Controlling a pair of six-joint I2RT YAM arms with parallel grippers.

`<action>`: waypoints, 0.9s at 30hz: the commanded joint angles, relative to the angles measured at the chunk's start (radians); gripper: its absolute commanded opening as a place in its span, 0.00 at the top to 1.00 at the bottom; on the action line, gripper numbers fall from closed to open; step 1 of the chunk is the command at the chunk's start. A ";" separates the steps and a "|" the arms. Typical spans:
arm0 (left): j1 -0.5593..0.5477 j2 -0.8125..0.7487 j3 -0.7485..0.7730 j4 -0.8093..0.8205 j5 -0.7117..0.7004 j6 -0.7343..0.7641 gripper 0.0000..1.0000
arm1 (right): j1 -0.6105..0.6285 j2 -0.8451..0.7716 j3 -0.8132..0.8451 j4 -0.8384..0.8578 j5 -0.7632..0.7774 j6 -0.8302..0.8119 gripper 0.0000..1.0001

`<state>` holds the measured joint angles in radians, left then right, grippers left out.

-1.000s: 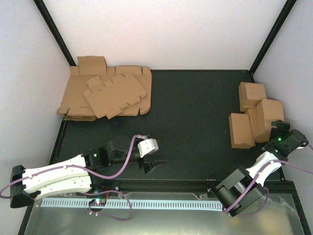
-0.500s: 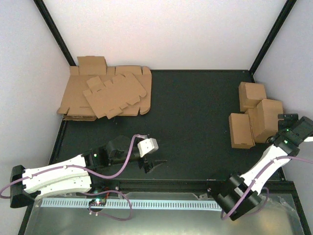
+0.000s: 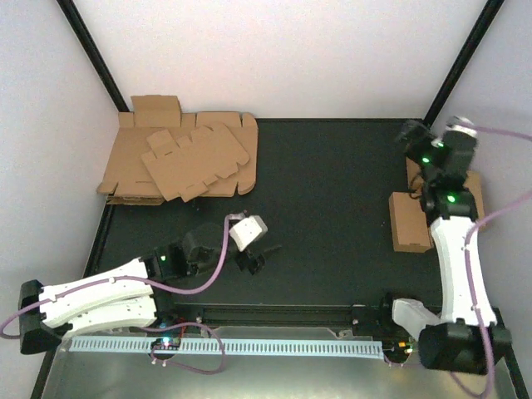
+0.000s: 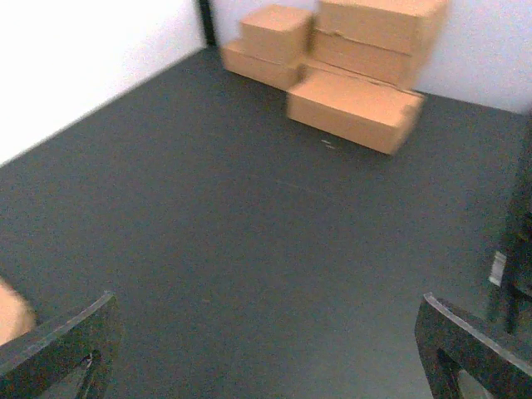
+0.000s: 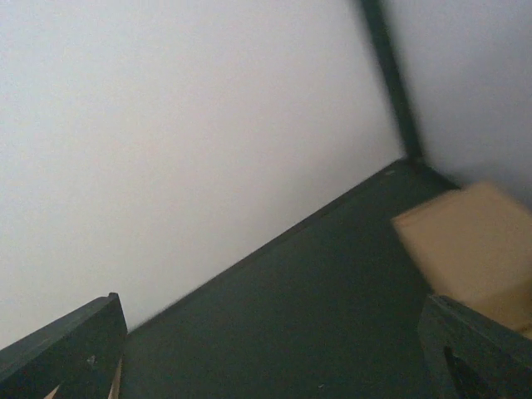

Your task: Fold the paper box

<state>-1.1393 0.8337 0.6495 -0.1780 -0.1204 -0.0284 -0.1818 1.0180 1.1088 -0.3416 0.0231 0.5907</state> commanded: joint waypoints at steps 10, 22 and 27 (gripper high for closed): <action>0.487 -0.070 -0.009 0.111 -0.139 -0.062 0.01 | 0.462 0.139 -0.265 0.516 0.013 -0.397 0.01; 0.697 -0.093 -0.231 0.310 -0.293 -0.080 0.01 | 0.467 -0.012 -0.783 0.938 0.007 -0.426 0.01; 0.720 -0.056 -0.262 0.368 -0.310 -0.068 0.01 | 0.466 -0.010 -0.734 0.807 0.066 -0.406 0.01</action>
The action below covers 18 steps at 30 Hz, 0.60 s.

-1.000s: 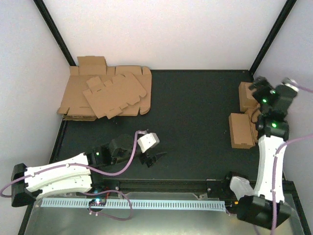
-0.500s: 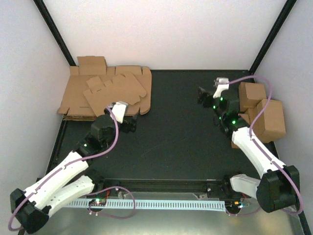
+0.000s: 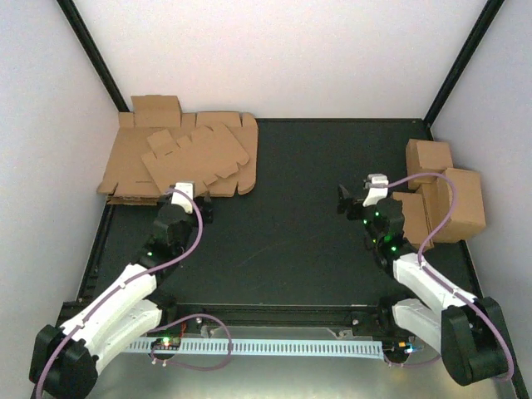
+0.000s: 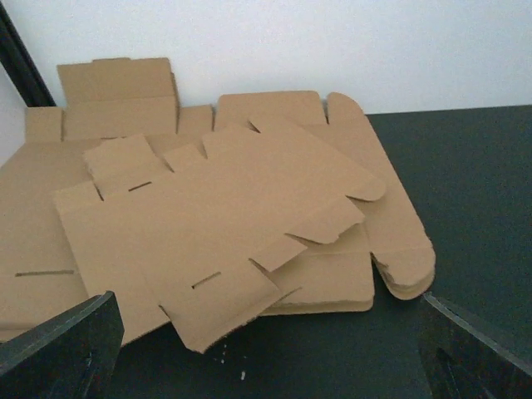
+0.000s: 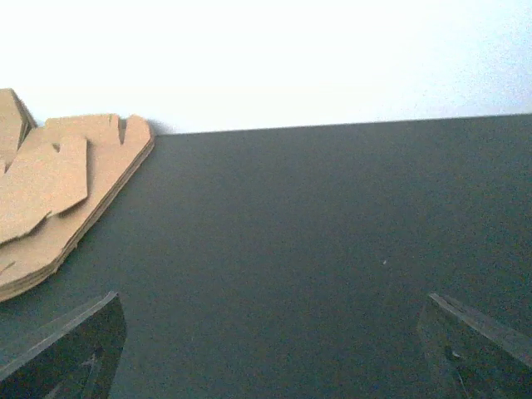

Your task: Fold the paper box

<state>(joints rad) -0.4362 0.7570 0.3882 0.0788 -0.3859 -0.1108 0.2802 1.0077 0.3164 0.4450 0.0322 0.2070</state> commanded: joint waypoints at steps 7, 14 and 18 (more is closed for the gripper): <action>0.040 0.045 -0.045 0.147 -0.046 0.027 0.01 | 0.004 0.041 0.056 0.048 0.084 0.045 0.01; 0.042 0.035 -0.054 0.140 -0.024 0.023 0.01 | 0.004 0.079 0.087 0.030 0.049 0.032 0.01; 0.042 0.034 -0.054 0.140 -0.019 0.027 0.01 | 0.004 0.089 0.087 0.039 0.034 0.032 0.01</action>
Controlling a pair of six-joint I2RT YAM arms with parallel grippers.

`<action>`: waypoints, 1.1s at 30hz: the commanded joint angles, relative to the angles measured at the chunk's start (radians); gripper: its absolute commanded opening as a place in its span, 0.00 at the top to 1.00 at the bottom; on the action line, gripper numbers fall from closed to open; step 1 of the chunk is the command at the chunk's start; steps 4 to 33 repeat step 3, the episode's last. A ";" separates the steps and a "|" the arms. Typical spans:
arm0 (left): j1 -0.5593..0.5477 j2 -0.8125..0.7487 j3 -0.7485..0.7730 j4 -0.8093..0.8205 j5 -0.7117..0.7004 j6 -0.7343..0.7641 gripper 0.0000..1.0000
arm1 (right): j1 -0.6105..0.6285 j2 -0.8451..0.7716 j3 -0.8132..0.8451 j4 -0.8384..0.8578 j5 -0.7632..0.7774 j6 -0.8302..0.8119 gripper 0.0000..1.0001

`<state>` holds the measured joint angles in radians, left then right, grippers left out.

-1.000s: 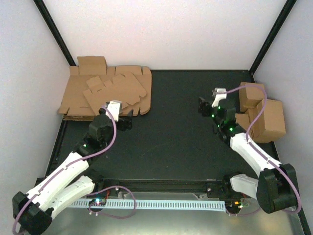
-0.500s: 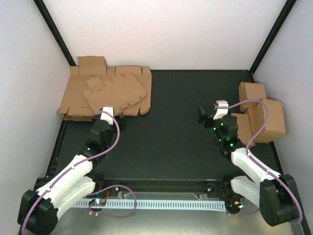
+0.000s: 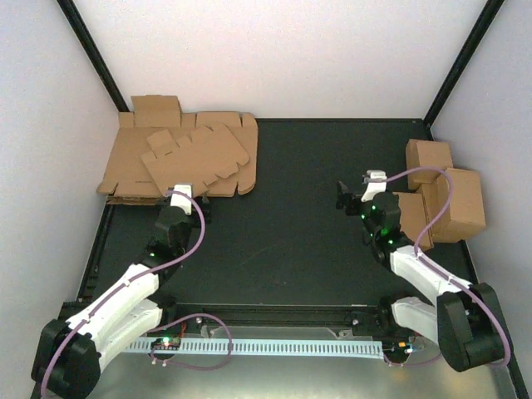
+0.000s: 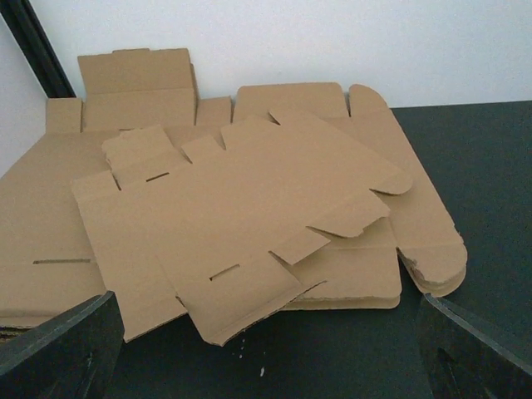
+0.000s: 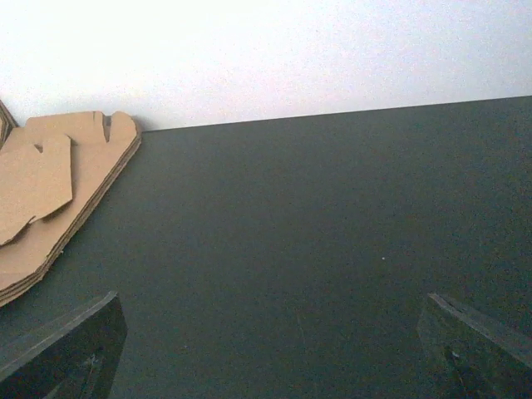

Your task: Fold the paper box

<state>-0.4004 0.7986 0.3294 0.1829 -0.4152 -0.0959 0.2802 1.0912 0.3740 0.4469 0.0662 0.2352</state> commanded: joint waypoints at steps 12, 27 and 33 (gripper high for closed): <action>0.008 -0.007 0.005 0.036 0.010 0.011 0.01 | 0.004 0.008 0.028 0.041 -0.007 0.002 0.01; 0.008 -0.007 0.005 0.036 0.010 0.011 0.01 | 0.004 0.008 0.028 0.041 -0.007 0.002 0.01; 0.008 -0.007 0.005 0.036 0.010 0.011 0.01 | 0.004 0.008 0.028 0.041 -0.007 0.002 0.01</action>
